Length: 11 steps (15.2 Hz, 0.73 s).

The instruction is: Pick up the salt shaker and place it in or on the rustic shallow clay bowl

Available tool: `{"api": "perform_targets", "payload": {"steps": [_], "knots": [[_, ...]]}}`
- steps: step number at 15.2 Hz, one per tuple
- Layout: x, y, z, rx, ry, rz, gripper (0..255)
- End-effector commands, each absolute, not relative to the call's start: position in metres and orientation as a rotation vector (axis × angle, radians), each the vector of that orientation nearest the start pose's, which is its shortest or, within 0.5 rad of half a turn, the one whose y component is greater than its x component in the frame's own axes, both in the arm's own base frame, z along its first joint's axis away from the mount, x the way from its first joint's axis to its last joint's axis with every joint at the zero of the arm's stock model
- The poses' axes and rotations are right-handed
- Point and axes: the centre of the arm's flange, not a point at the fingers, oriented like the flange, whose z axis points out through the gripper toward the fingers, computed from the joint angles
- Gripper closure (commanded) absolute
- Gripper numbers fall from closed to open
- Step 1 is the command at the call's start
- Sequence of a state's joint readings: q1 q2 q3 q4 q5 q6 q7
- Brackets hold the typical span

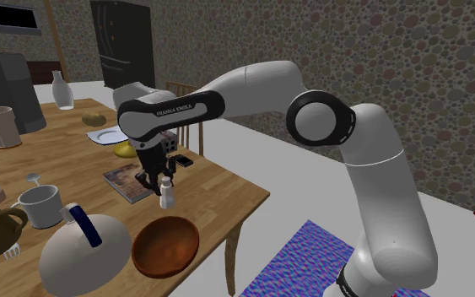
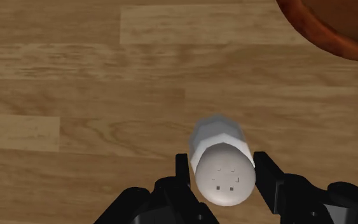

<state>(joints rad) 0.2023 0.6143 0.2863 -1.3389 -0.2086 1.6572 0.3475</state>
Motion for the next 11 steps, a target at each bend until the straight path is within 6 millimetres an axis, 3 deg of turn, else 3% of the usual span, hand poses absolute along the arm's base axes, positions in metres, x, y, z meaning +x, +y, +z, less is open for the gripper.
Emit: {"api": "perform_targets", "payload": {"steps": [1, 11], "knots": [[0.635, 0.27, 0.371, -3.25, -0.261, 0.384, 255], [0.635, 0.27, 0.424, -3.25, -0.261, 0.384, 255]]}}
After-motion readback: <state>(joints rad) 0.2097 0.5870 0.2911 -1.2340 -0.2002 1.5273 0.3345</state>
